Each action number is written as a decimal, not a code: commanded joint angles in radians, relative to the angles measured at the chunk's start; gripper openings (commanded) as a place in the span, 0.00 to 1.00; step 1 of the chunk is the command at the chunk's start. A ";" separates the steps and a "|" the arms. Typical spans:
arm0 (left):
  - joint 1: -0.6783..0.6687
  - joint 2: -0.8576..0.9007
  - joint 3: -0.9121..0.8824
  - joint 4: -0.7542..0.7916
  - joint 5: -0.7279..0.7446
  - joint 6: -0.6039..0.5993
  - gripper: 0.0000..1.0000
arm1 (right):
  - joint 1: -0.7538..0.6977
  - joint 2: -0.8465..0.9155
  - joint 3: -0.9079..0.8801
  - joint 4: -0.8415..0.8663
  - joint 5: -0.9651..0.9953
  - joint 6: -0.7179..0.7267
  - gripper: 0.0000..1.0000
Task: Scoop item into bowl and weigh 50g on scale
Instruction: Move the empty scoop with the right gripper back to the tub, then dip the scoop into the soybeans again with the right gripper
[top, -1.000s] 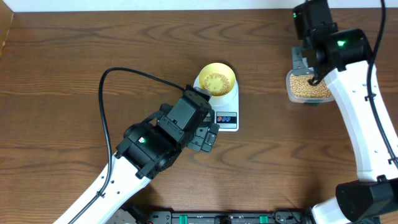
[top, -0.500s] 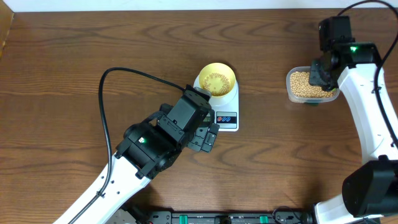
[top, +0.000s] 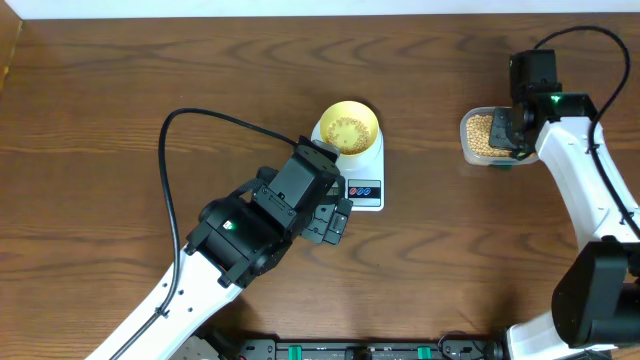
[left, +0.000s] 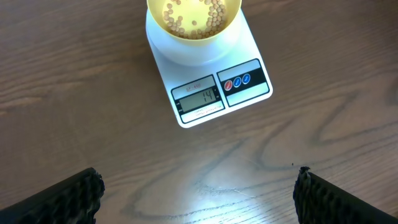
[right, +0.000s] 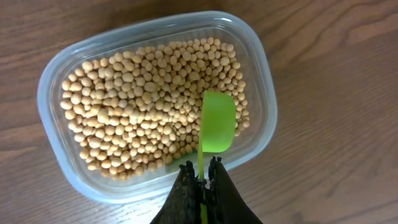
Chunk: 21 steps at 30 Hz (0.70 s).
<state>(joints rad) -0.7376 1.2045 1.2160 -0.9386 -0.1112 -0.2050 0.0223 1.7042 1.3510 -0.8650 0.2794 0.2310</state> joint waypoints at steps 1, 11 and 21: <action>0.003 0.002 0.011 -0.003 -0.010 0.013 1.00 | -0.004 0.009 -0.031 0.028 -0.003 -0.008 0.01; 0.003 0.002 0.011 -0.003 -0.010 0.013 1.00 | -0.003 0.009 -0.111 0.125 -0.141 -0.038 0.01; 0.003 0.002 0.011 -0.003 -0.010 0.013 1.00 | -0.023 0.009 -0.121 0.133 -0.302 -0.053 0.01</action>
<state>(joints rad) -0.7372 1.2045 1.2160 -0.9386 -0.1112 -0.2050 0.0166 1.7046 1.2457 -0.7322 0.0921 0.1925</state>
